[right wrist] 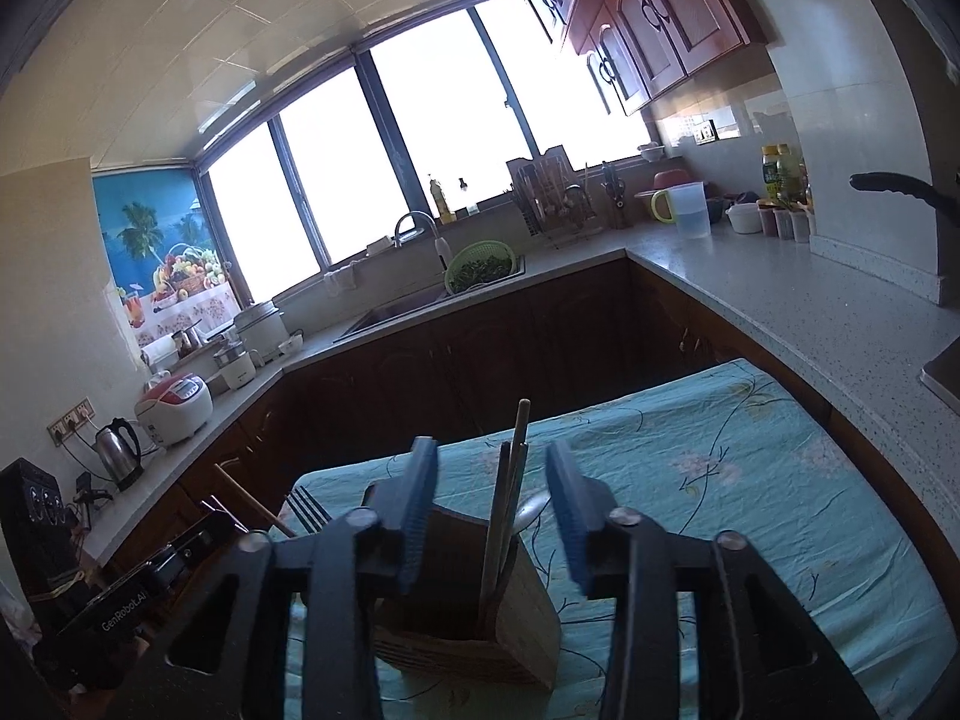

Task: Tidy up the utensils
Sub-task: 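Open both grippers to release the chopsticks in the holder, then move both grippers back to the remaining wooden chopsticks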

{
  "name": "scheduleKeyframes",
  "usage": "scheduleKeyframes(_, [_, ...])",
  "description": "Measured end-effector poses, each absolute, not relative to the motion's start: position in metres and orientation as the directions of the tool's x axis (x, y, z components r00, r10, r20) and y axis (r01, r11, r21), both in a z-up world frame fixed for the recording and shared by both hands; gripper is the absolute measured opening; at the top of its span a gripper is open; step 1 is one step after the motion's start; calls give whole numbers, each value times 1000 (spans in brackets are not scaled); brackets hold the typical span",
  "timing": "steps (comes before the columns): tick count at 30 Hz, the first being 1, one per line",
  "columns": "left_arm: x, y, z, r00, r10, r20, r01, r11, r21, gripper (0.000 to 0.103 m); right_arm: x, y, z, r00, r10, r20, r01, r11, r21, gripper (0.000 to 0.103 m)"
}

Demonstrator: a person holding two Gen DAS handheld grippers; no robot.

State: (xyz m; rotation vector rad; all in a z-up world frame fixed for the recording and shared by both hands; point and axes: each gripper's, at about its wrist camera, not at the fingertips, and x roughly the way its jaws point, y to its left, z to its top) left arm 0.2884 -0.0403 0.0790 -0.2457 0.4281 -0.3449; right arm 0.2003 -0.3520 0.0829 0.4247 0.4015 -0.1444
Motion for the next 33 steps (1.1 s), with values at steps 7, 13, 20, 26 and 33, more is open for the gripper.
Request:
scheduleKeyframes(7, [229,-16,71,888,-322,-329,208,918,-336,82,155,-355,98,940,-65,-335,209,887,411,99])
scheduleKeyframes(13, [186,0,60,884,-301,-358,163,916,-368,84,117,-350,92,940,-64,-335,216,872,440,101])
scheduleKeyframes(20, [152,11,59,877,-283,-388,131,918,-373,85,79,-341,75,927,-63,-369,234,867,439,101])
scheduleKeyframes(26, [133,10,52,864,-273,-423,129,932,-338,85,56,-336,62,913,-67,-402,255,863,436,101])
scheduleKeyframes(33, [120,2,46,831,-295,-471,151,936,-319,85,33,-327,45,893,-88,-441,286,869,405,101])
